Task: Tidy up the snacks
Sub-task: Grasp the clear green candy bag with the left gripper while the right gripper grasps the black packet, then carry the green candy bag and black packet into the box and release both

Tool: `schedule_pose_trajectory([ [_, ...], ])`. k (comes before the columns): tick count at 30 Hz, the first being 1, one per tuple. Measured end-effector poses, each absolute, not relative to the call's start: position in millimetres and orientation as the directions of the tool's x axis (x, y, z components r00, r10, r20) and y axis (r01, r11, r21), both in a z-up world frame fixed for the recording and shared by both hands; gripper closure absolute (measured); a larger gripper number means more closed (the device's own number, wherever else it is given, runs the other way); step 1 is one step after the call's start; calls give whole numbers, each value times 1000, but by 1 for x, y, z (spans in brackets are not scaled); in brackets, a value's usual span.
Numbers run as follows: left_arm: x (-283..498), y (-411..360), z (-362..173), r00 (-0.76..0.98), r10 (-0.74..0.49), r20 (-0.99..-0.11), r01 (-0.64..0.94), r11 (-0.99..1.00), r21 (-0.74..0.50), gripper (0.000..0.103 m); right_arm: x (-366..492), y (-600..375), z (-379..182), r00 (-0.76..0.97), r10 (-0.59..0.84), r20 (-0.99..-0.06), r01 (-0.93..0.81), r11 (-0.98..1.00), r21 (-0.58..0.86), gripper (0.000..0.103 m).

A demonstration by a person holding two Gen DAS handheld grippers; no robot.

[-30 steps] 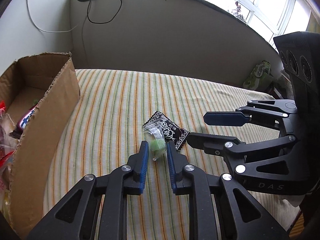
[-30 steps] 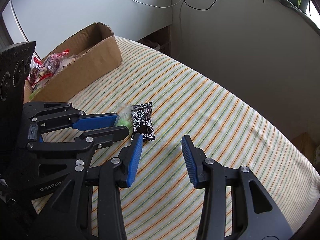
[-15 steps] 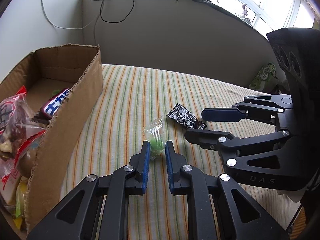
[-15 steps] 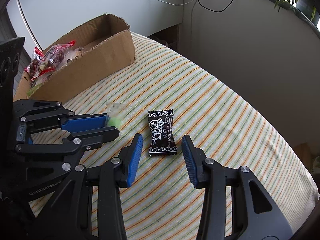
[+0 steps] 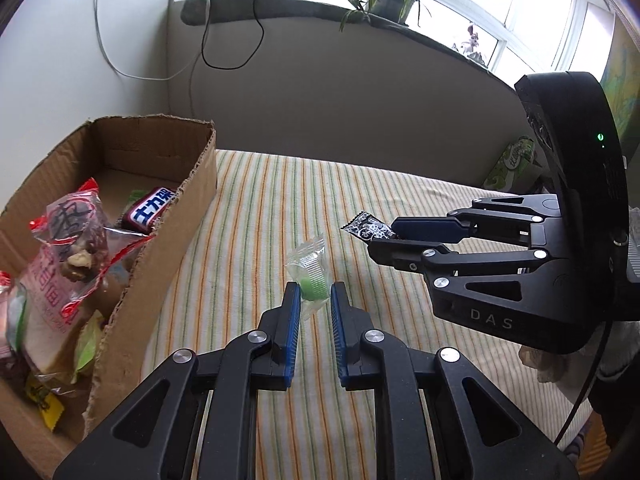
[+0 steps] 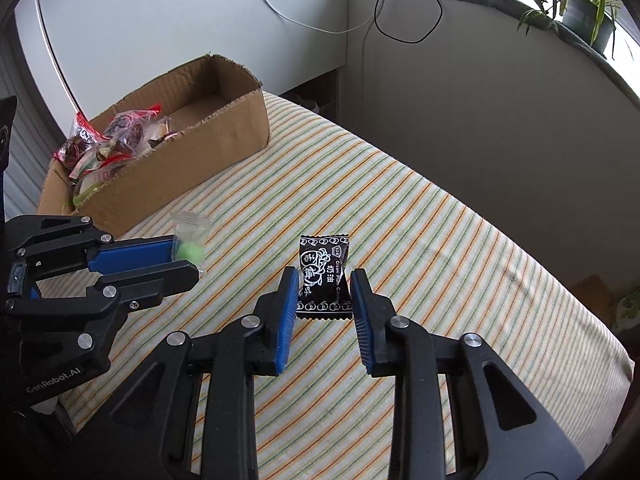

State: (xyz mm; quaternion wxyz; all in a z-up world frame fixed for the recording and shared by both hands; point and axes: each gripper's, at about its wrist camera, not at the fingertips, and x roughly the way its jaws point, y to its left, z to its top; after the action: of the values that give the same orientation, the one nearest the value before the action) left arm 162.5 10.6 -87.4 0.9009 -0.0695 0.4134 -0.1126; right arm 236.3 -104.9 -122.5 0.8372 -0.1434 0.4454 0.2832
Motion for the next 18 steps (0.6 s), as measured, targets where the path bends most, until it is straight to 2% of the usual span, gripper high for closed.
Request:
schedule_pose_trajectory([
  [18, 94, 59, -30, 759, -228, -609, 127, 971, -204, 89, 179, -58, -44, 528, 420, -738, -643, 766, -24, 75],
])
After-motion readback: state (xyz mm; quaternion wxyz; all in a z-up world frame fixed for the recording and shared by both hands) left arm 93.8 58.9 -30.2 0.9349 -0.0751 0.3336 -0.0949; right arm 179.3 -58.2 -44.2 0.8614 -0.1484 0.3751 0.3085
